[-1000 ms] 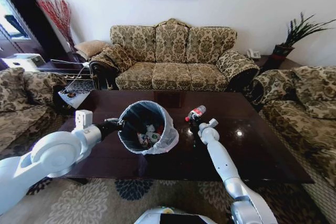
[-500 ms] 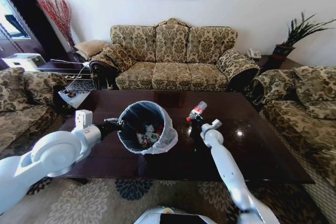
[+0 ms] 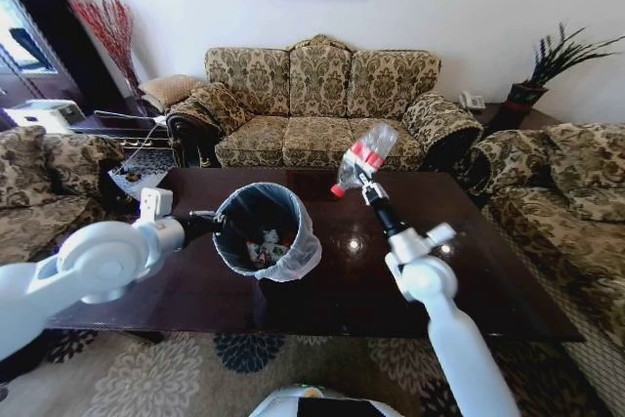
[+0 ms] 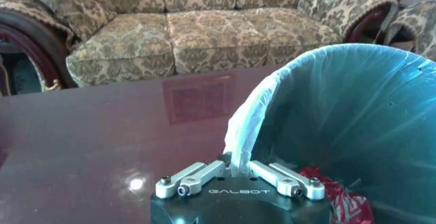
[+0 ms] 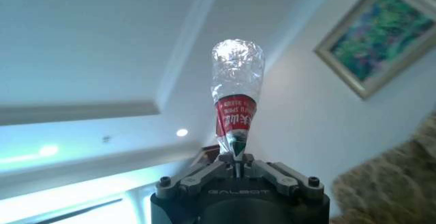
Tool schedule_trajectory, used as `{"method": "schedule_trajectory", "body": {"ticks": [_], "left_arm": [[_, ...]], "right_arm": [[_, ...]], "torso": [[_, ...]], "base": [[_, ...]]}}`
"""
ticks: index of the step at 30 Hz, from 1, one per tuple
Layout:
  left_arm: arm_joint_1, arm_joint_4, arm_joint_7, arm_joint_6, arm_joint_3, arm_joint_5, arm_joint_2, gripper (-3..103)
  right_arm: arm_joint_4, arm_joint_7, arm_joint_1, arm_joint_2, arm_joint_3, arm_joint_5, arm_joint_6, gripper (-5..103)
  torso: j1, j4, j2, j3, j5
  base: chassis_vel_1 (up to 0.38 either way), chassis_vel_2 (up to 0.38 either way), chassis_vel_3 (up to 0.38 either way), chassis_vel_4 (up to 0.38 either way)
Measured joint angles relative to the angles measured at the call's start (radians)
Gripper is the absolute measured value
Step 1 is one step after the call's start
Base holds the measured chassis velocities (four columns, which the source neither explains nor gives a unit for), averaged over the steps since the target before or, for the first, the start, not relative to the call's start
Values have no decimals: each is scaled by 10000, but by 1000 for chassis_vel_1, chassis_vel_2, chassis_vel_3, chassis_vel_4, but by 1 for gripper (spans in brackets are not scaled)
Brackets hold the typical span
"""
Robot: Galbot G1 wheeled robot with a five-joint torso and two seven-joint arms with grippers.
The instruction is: Move to the front of the table and place the trash on the table into the trash bin.
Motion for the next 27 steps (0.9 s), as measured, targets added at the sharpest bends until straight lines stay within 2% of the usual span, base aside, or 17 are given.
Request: {"method": "schedule_trajectory", "body": {"ticks": [1,2,3,9,11,12,13,17,20,21,24,25,27], "left_arm": [[-9,57,0,71,-8,-158,108,0],[-9,57,0,71,-8,-158,108,0],[-7,99,-3,142,-6,-317,221,0],[35,-68,-14,279,45,-652,579,0],[59,-306,-60,285,75,-744,728,0],[55,-577,-128,287,77,-820,805,0],[46,-716,-166,287,72,-853,819,0],[-29,-1219,-292,285,0,-934,831,0],[-75,-1762,-364,256,-43,-1085,750,0],[-75,-1762,-364,256,-43,-1085,750,0],[-89,-1940,-462,252,-72,-1190,649,0],[-89,-1940,-462,252,-72,-1190,649,0],[-136,-1936,-561,252,-94,-1295,606,0]], "right_arm": [[391,-487,-199,-118,-17,-232,175,0],[391,-487,-199,-118,-17,-232,175,0],[763,-918,-359,-247,-143,-477,340,0],[1155,-1643,-393,-414,-971,-1422,807,0],[1116,-1804,-279,-429,-1281,-2089,966,0],[1024,-1989,-215,-425,-1403,-2931,1051,0],[982,-2164,-196,-415,-1436,-3267,1096,0],[940,-2544,-199,-408,-1673,-3971,1269,-3],[729,-2670,-219,-363,-1943,-4438,1414,9],[729,-2670,-219,-363,-1943,-4438,1414,9],[483,-2707,-222,-335,-1981,-4570,1497,25],[483,-2707,-222,-335,-1981,-4570,1497,25],[360,-2706,-224,-344,-1966,-4573,1551,36]], "torso": [[0,0,0,0,0],[0,0,0,0,0],[0,1,0,0,-1],[0,3,0,0,-1],[0,4,0,0,-1],[0,4,0,1,0],[0,4,0,2,0],[0,3,0,1,1],[0,3,0,1,0],[0,3,0,1,0],[0,3,0,1,0],[0,3,0,1,0],[0,3,0,1,0]], "base": [[0,0,0,0],[0,0,0,0],[0,0,0,0],[0,0,0,0],[0,0,0,0],[0,0,0,0],[0,0,0,0],[0,0,0,0],[0,0,0,0],[0,0,0,0],[0,0,0,0],[0,0,0,0],[0,0,0,0]]}}
